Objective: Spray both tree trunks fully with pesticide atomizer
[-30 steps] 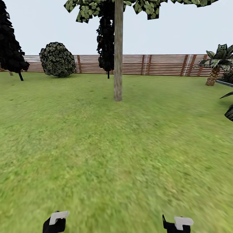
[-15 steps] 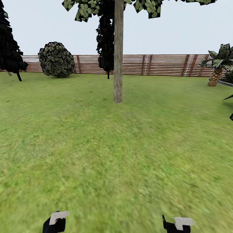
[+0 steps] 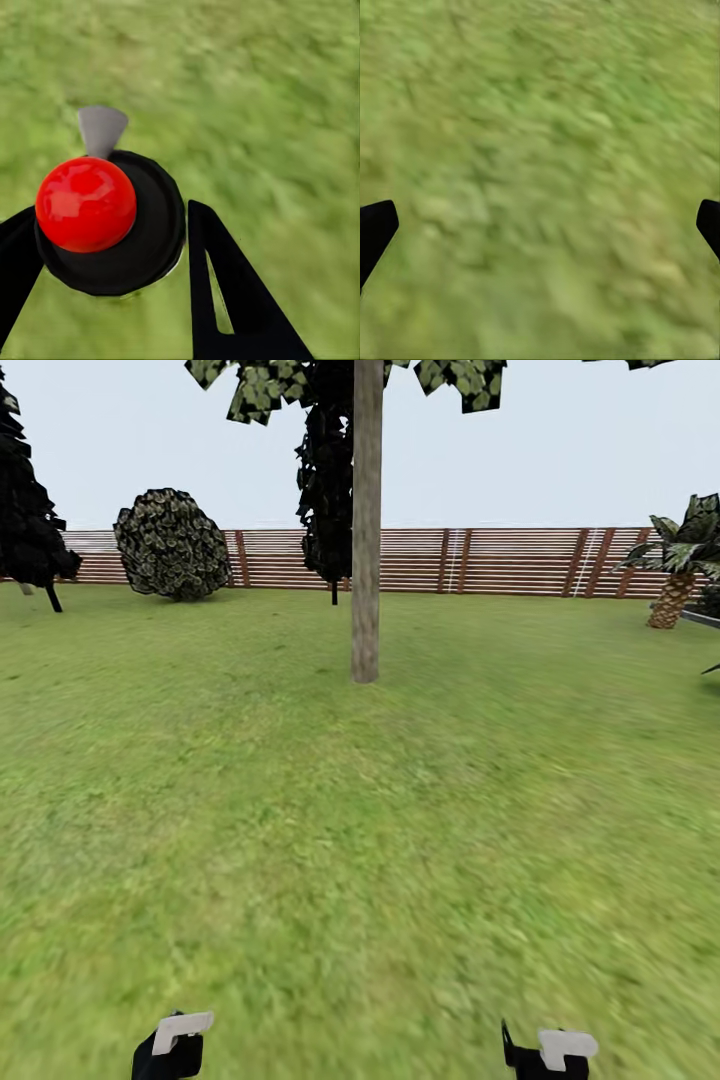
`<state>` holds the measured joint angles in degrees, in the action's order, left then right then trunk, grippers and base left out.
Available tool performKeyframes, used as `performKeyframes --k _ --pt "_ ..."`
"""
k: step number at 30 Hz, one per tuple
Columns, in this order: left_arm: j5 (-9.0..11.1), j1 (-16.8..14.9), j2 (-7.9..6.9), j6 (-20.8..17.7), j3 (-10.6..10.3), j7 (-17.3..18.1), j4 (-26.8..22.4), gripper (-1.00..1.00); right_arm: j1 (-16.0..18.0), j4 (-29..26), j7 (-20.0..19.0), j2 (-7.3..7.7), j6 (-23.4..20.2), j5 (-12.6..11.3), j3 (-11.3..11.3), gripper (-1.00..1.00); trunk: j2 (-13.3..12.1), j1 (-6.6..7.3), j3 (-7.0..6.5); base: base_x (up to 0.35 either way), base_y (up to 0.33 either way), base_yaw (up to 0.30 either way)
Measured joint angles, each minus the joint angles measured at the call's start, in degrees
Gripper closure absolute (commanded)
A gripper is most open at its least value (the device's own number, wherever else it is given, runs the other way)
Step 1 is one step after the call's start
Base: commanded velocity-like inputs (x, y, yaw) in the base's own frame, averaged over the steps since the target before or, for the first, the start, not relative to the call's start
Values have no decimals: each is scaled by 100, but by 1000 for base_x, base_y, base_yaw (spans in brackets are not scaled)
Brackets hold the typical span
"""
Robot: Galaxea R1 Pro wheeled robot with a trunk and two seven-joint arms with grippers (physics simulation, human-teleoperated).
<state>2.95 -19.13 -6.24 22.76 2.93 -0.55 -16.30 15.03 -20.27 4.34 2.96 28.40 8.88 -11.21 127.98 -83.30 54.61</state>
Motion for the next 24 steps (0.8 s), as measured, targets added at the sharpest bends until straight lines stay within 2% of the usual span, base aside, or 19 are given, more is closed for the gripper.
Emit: performKeyframes --k 15,24 --pt "0 0 0 0 0 0 0 100 -2 1 0 2 0 0 0 -100 0 0 0 337 0 0" --pt "0 0 0 0 0 0 0 100 0 2 0 1 0 0 -2 -100 0 0 0 337 -66 0"
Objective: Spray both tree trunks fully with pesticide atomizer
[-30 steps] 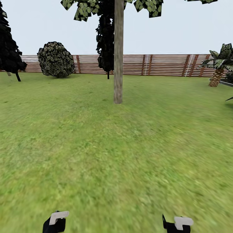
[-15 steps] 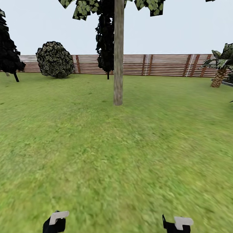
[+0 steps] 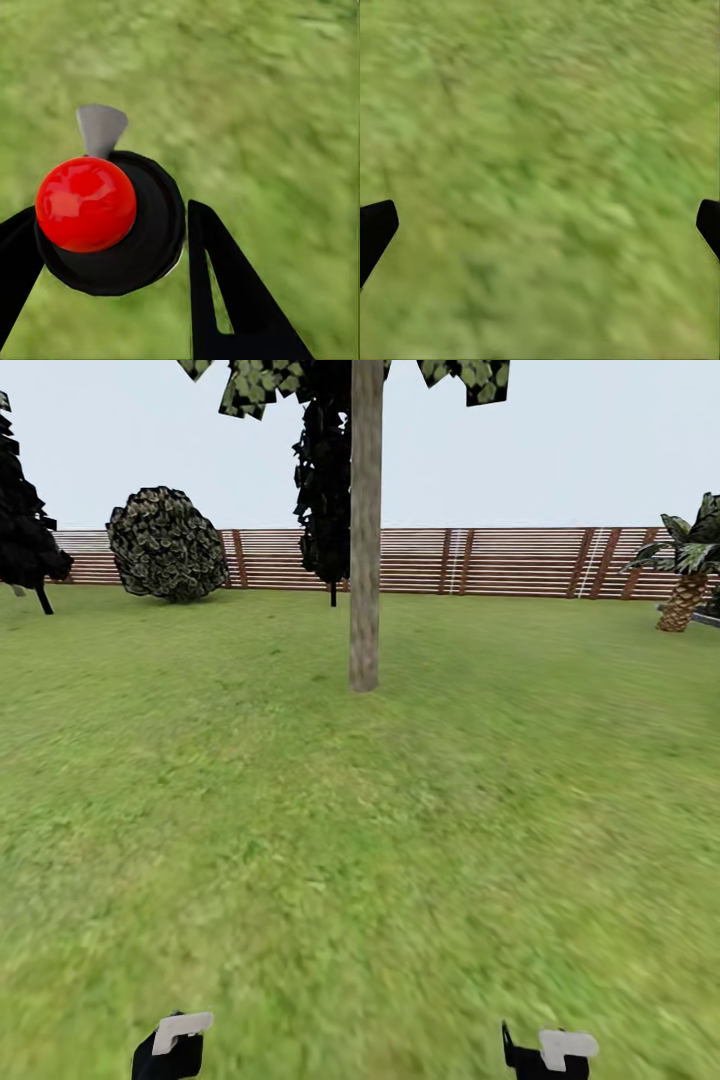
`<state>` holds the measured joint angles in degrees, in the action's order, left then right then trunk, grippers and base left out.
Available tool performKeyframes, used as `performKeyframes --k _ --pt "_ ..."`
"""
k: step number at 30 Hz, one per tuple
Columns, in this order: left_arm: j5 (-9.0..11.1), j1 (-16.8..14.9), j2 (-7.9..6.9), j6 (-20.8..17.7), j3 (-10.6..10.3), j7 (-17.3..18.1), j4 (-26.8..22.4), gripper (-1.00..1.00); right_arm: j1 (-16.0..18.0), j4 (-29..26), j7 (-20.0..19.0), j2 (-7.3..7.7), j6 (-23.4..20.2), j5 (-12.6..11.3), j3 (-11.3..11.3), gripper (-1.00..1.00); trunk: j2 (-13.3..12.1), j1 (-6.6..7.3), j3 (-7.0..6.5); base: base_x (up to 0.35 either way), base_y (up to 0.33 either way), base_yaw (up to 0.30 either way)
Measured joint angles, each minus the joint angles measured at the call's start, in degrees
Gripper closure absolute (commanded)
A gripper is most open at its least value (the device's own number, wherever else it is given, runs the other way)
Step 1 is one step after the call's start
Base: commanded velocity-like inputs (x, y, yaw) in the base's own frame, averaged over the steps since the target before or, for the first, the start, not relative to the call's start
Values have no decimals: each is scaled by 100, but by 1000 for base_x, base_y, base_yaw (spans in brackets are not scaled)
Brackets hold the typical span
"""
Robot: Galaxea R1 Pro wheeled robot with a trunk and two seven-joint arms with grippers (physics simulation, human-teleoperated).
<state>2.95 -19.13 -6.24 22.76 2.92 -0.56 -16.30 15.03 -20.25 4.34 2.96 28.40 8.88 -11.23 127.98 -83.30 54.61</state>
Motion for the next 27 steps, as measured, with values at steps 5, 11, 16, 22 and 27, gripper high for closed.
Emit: performKeyframes --k 5,11,16,22,27 --pt "0 0 0 0 -1 0 0 100 1 -2 0 2 0 0 3 -100 0 0 0 337 -85 0" --pt "0 0 0 0 -1 0 0 100 0 -3 0 1 0 0 1 -100 0 0 0 337 -85 0" --pt "0 0 0 0 -1 0 0 100 -2 -3 0 3 0 0 -2 -100 0 0 0 337 -85 0" --pt "0 0 0 0 0 0 0 100 2 -3 0 4 0 0 0 -100 0 0 0 337 -85 0" --pt "0 0 0 0 0 0 0 100 -1 1 0 5 0 0 -2 -100 0 0 0 337 -85 0"
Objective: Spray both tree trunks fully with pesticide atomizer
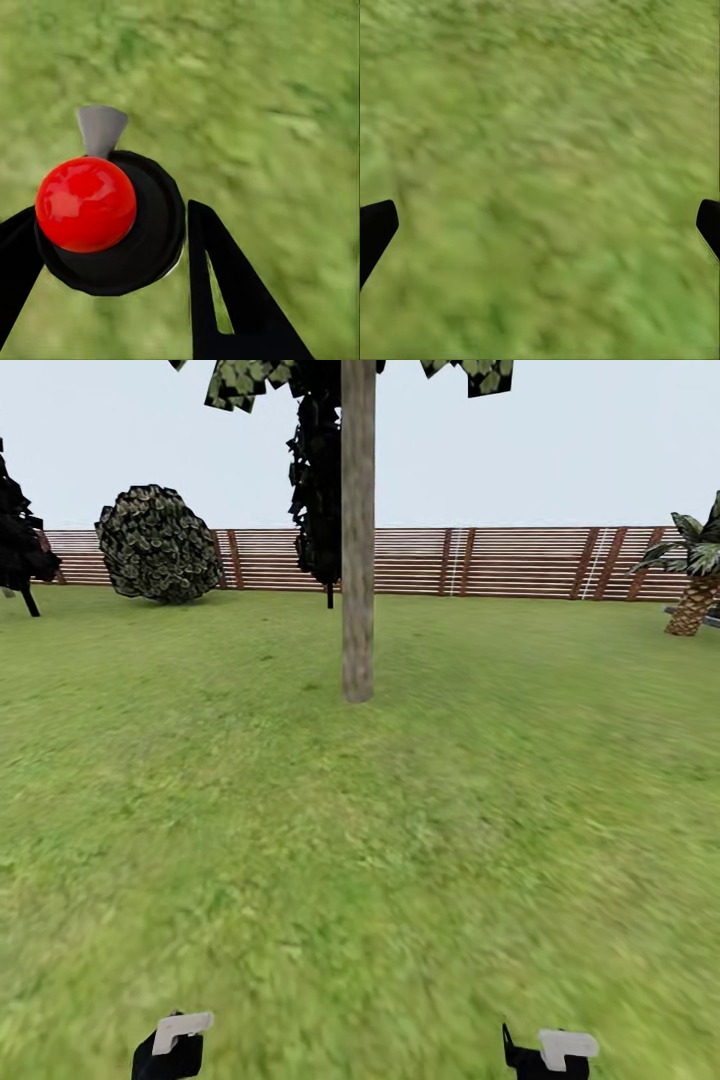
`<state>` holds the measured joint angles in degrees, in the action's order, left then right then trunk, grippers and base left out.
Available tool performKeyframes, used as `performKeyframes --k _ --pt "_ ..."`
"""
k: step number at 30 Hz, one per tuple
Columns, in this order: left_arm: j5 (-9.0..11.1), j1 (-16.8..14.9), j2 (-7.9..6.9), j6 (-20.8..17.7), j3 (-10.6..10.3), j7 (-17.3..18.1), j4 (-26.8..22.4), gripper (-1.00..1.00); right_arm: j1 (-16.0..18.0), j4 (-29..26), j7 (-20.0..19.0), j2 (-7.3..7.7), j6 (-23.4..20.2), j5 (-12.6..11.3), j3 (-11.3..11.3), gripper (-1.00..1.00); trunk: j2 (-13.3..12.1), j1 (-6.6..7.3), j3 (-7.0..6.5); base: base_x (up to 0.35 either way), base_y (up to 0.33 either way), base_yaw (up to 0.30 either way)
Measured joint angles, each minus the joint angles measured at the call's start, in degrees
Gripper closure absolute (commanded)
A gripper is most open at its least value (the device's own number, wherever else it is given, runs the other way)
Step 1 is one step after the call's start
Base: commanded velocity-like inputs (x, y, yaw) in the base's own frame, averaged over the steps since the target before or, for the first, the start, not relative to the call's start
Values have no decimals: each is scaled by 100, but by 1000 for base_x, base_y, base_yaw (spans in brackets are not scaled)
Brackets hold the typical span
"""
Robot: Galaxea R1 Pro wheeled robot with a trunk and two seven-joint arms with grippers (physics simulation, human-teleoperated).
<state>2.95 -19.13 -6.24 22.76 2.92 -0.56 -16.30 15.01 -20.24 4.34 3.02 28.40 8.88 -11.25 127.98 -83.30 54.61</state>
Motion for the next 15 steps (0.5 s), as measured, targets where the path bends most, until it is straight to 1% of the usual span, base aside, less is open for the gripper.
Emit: performKeyframes --k 15 --pt "0 0 0 0 0 0 0 100 3 -1 0 0 0 0 2 -100 0 0 0 337 -85 0"
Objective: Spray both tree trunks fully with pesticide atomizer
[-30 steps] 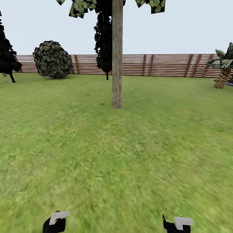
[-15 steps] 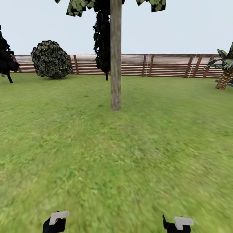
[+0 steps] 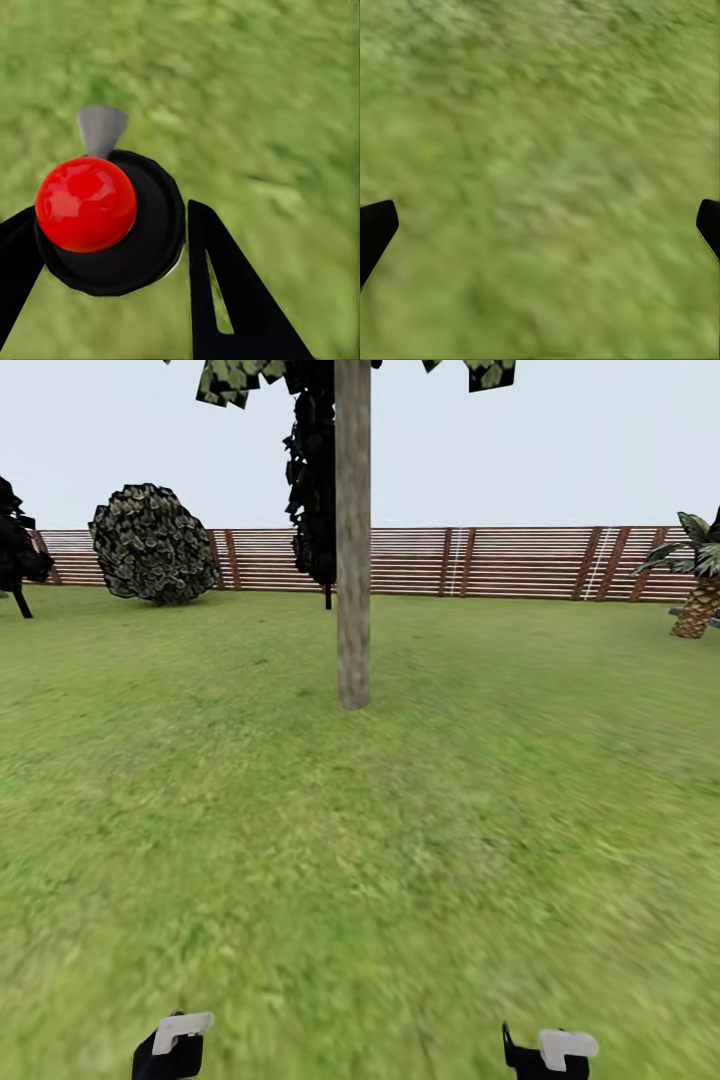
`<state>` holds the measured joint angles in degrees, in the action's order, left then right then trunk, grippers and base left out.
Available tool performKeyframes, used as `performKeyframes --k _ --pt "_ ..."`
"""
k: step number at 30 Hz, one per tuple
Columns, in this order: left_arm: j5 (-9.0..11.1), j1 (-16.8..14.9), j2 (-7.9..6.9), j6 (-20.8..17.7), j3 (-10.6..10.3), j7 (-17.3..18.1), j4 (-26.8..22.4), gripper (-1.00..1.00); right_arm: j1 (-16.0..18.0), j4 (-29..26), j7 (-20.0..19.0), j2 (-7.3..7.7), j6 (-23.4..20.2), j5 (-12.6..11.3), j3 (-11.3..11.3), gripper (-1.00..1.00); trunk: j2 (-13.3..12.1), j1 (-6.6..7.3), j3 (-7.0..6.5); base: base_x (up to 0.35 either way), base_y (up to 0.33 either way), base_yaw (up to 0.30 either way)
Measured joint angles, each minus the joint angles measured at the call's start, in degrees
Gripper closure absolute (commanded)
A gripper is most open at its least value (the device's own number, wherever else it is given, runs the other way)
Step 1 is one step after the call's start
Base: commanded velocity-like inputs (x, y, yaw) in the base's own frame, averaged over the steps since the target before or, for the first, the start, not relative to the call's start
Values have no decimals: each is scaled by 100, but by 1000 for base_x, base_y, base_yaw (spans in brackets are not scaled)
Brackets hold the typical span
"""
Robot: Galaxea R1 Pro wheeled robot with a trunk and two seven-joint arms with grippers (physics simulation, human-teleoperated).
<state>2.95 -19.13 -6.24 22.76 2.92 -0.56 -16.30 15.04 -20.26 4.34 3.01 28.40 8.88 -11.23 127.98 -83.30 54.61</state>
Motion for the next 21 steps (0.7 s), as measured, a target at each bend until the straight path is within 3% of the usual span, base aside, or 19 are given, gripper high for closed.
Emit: performKeyframes --k 21 --pt "0 0 -9 0 5 0 0 100 0 0 0 0 0 0 1 -100 0 0 0 337 -85 0"
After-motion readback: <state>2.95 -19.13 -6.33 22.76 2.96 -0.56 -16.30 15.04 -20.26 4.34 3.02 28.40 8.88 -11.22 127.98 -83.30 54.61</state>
